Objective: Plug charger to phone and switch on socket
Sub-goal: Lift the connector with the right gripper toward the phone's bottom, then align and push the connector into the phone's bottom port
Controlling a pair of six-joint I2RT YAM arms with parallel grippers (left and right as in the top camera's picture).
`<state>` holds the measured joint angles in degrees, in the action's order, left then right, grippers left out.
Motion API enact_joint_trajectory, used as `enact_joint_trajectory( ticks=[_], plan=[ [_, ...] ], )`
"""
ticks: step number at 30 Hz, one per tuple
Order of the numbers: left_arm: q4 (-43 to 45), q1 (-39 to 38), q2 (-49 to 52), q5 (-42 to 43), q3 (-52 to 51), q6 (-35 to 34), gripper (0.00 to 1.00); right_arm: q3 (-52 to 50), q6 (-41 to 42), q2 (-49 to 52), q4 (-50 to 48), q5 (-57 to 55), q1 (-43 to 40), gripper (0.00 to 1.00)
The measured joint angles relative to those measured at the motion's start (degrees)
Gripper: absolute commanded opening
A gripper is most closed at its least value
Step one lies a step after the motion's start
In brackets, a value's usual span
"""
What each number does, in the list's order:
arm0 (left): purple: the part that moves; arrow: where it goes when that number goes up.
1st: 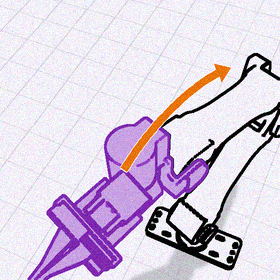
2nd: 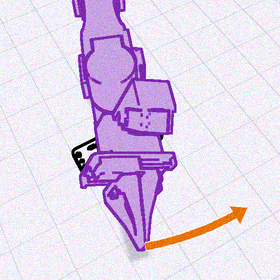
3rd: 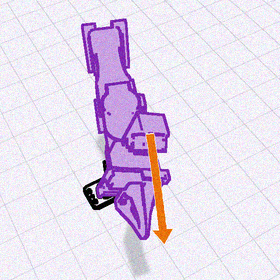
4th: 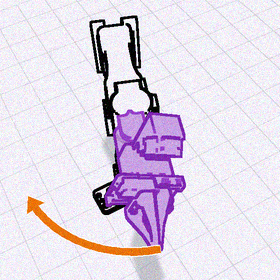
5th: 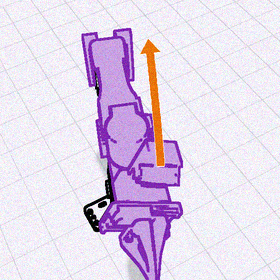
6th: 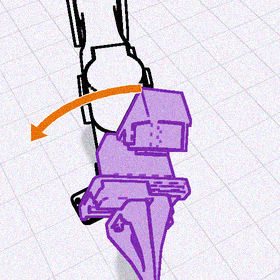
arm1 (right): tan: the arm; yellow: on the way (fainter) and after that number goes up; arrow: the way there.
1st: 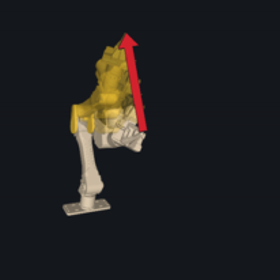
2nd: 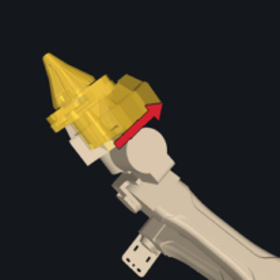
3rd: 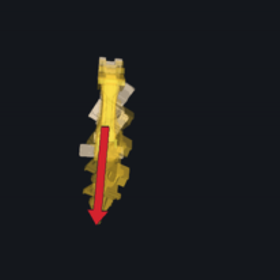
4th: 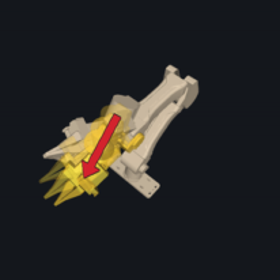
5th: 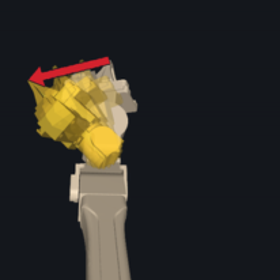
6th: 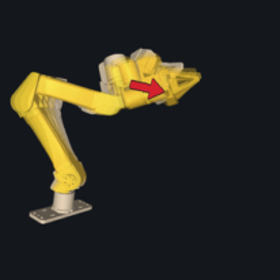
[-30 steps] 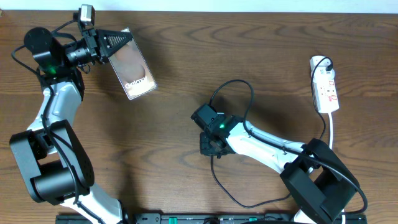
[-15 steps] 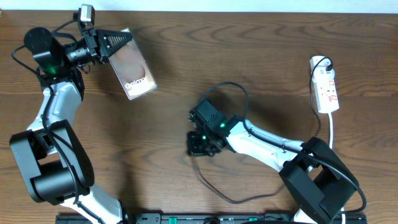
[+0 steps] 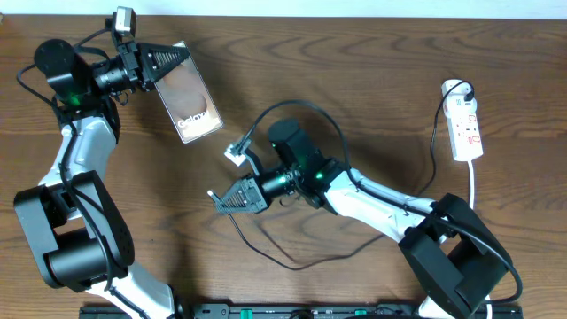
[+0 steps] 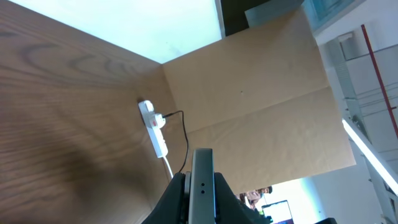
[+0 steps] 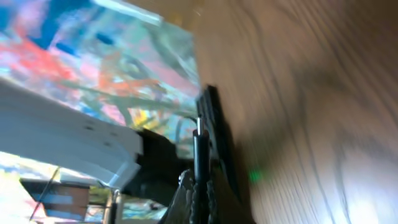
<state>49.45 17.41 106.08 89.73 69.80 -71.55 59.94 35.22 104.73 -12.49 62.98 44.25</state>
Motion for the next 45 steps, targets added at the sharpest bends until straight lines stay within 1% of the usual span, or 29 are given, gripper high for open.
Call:
enact_joint_trajectory(
  ticks=[4, 14, 23, 36, 41, 45],
  plan=[
    [0.02, 0.02, 0.0, -0.02, 0.0, 0.02, 0.07, 0.02, 1.62, 0.02, -8.07, 1.07, -0.17, 0.01],
    [0.02, 0.31, 0.0, -0.02, 0.0, 0.02, 0.07, 0.0, 7.04, 0.02, -11.19, -5.86, -2.1, 0.01],
    [0.02, 0.92, 0.0, -0.07, 0.0, -0.02, 0.08, 0.0, 9.62, 0.11, -22.25, -7.76, -3.32, 0.01],
    [0.02, 0.81, 0.0, -0.02, 0.0, -0.2, 0.07, 0.0, 10.03, 0.11, -23.04, -9.77, -3.32, 0.01],
    [0.02, 0.2, 0.0, -0.02, 0.0, -0.2, 0.07, 0.0, 11.34, 0.11, -23.21, -11.17, -3.32, 0.01],
    [0.02, -0.44, 0.0, 0.0, 0.0, -0.2, 0.07, 0.0, 14.01, 0.13, -24.9, -11.8, -3.32, 0.01]
  ],
)
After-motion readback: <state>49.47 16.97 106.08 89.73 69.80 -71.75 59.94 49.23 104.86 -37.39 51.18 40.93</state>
